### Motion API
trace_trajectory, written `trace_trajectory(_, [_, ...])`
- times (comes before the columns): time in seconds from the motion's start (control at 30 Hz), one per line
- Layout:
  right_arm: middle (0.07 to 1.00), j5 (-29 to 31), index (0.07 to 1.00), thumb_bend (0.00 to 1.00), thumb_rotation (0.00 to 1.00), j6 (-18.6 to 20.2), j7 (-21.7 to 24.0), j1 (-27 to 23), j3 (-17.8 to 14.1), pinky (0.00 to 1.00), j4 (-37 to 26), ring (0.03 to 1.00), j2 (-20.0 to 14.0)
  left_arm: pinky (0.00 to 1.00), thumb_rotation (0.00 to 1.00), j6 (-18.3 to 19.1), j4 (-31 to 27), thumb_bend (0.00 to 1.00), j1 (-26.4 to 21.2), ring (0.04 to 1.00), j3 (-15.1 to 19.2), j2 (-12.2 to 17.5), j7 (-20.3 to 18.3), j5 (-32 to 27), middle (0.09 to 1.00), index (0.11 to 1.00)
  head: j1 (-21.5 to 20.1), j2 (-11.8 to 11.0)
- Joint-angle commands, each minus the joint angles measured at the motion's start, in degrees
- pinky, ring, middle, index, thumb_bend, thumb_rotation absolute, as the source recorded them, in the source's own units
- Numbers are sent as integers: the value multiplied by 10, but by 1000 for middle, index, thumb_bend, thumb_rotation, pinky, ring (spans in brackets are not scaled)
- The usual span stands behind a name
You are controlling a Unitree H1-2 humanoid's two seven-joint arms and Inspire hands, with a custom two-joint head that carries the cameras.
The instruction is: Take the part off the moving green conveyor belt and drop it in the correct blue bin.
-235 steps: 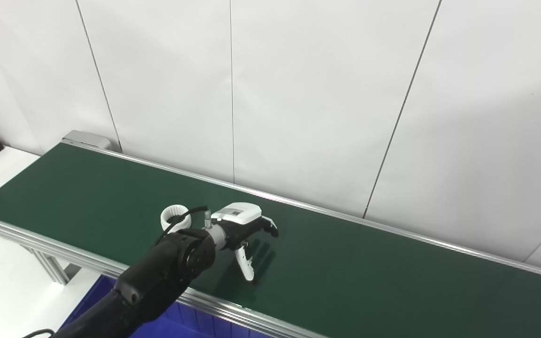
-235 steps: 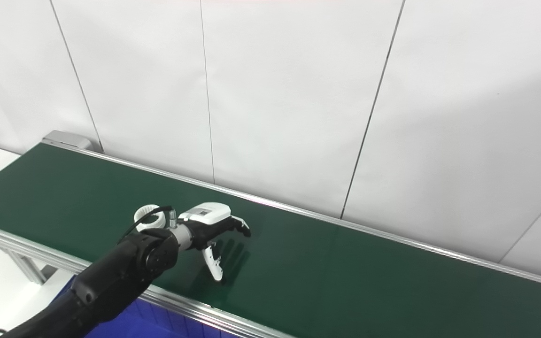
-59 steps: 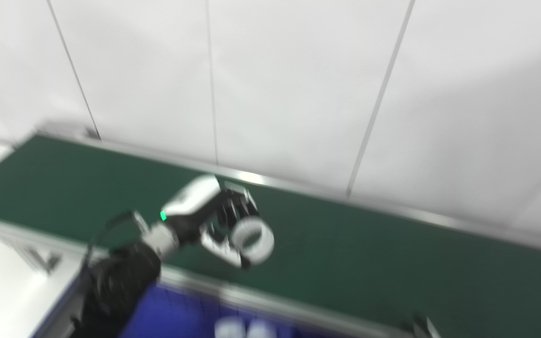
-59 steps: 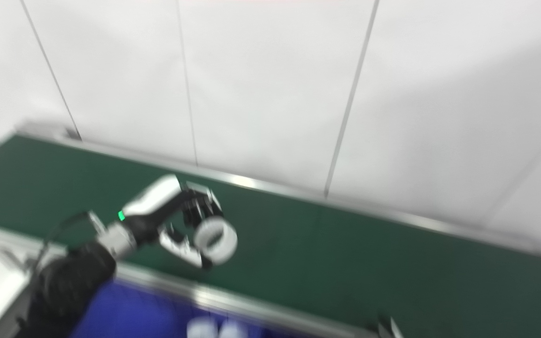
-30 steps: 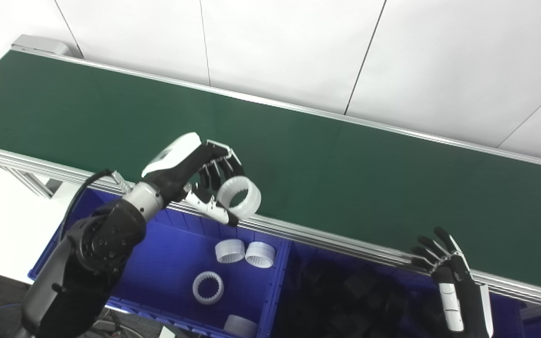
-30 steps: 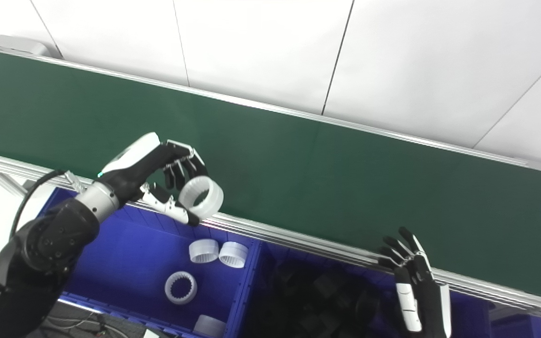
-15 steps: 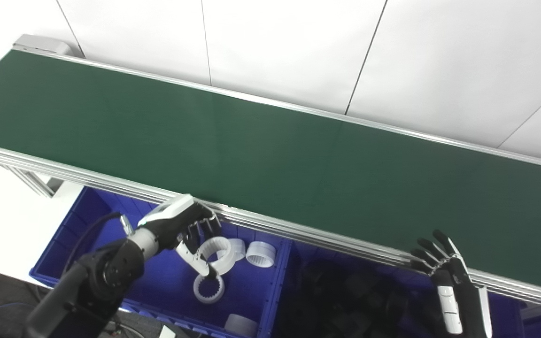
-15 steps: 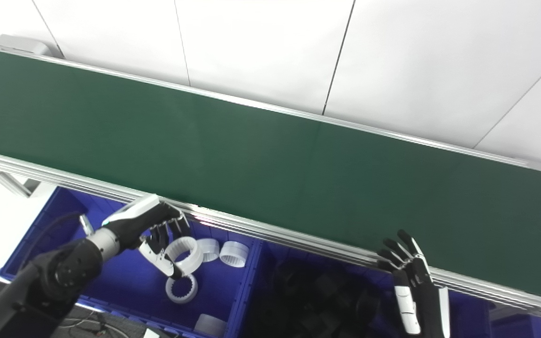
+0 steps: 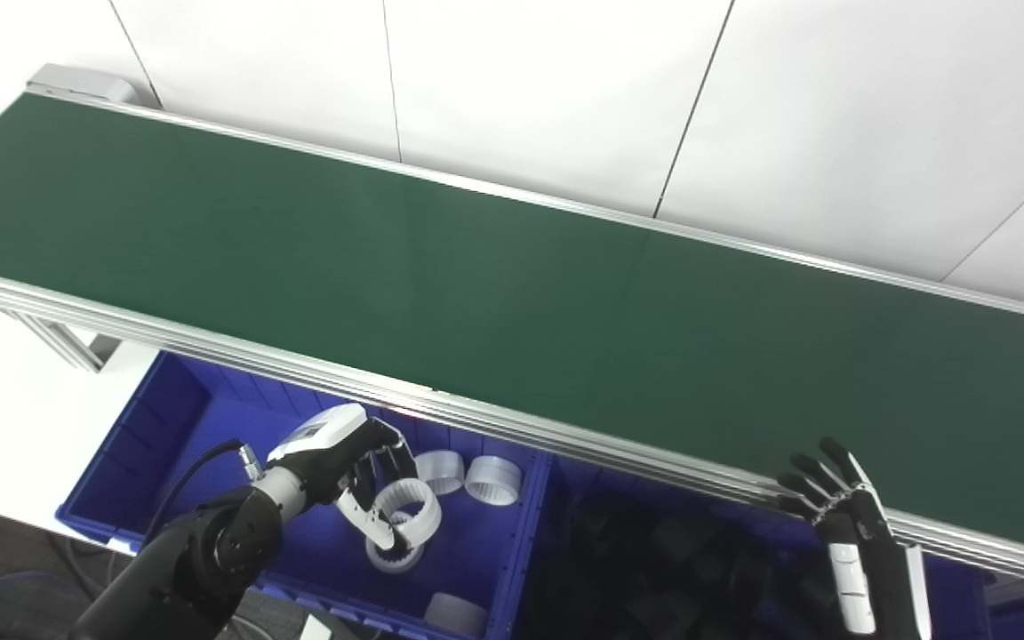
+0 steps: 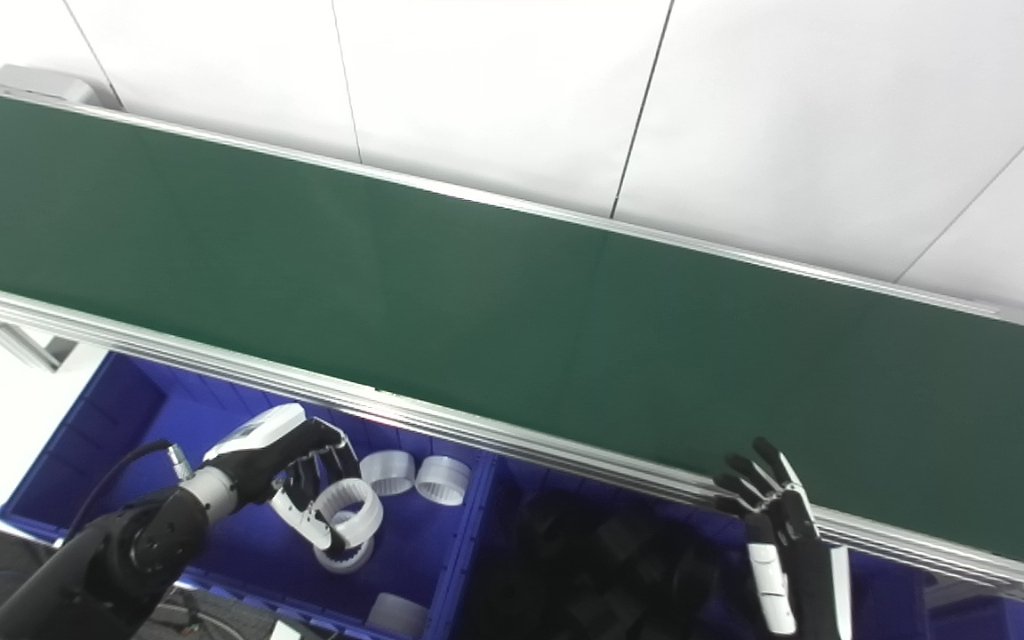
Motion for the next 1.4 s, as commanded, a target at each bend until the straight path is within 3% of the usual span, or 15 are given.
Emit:
trace_trajectory(0.0, [795, 2, 884, 660, 816, -27, 1, -3, -3, 658, -12, 734, 2, 350, 0, -14, -13, 498, -5, 388, 2, 5, 14, 4, 476, 529, -1, -2])
trace_trajectory(0.13, [797, 2, 886, 664, 816, -27, 2, -4, -3, 660, -10, 736, 4, 418, 0, -20, -21, 498, -4, 405, -5, 11, 22, 25, 507, 523, -5, -3])
trace_trajectory(0.23, [796, 5, 884, 665, 813, -28, 4, -4, -3, 663, -8, 737, 4, 500, 0, 18, -43, 496, -2, 423, -7, 9, 7, 50, 544, 516, -5, -6])
trace_trajectory(0.27, [796, 5, 885, 667, 812, -28, 4, -4, -3, 665, -7, 738, 4, 558, 0, 26, -48, 659, -1, 584, -8, 9, 2, 54, 687, 645, -5, -6])
trace_trajectory(0.33, [796, 5, 886, 664, 812, -28, 5, -3, -3, 667, -8, 738, 3, 649, 0, 50, -62, 777, -5, 770, -14, 14, -26, 68, 830, 783, -5, -6])
trace_trajectory(0.53, [797, 6, 887, 657, 801, -28, 5, -3, -3, 668, -6, 743, 5, 687, 0, 75, -81, 869, -10, 867, -22, 25, -66, 95, 927, 878, -6, -9])
trace_trajectory(0.6, [799, 5, 890, 663, 807, -28, 5, -3, -3, 669, -5, 745, 4, 762, 0, 88, -89, 888, -12, 907, -25, 28, -84, 101, 968, 914, -5, -9])
trace_trajectory(0.83, [800, 1, 886, 675, 817, -28, 2, -3, -2, 666, -6, 745, 4, 852, 0, 113, -103, 912, -13, 937, -23, 29, -116, 119, 988, 936, -7, -13])
trace_trajectory(0.97, [801, 4, 886, 670, 806, -28, 5, -4, -2, 669, -5, 746, 4, 838, 0, 113, -105, 819, -11, 903, -17, 21, -110, 122, 935, 904, -7, -13])
trace_trajectory(1.03, [799, 4, 885, 664, 807, -28, 7, -6, -3, 666, -2, 744, 4, 718, 0, 90, -111, 708, -3, 808, 6, 10, -85, 82, 850, 866, -10, -16])
trace_trajectory(1.07, [799, 6, 885, 663, 807, -28, 8, -6, -3, 665, 0, 743, 5, 688, 0, 63, -115, 689, 5, 785, 25, 0, -56, 53, 829, 855, -12, -19])
trace_trajectory(1.13, [796, 6, 880, 667, 799, -28, 8, -7, -3, 665, 3, 743, 6, 553, 15, 19, -122, 609, 18, 648, 58, -22, -6, 6, 720, 769, -16, -23])
trace_trajectory(1.27, [796, -1, 881, 669, 807, -28, 6, -8, -3, 662, 6, 741, 7, 462, 103, -98, -130, 566, 36, 550, 111, -72, 56, -125, 638, 692, -21, -31])
trace_trajectory(1.33, [794, -4, 878, 655, 805, -28, 6, -8, -3, 659, 8, 741, 8, 460, 378, -140, -131, 624, 37, 542, 124, -93, 48, -213, 623, 669, -22, -32])
trace_trajectory(1.37, [794, -4, 876, 655, 805, -28, 6, -9, -3, 659, 9, 741, 9, 473, 442, -149, -133, 655, 37, 552, 126, -100, 40, -248, 628, 671, -25, -36])
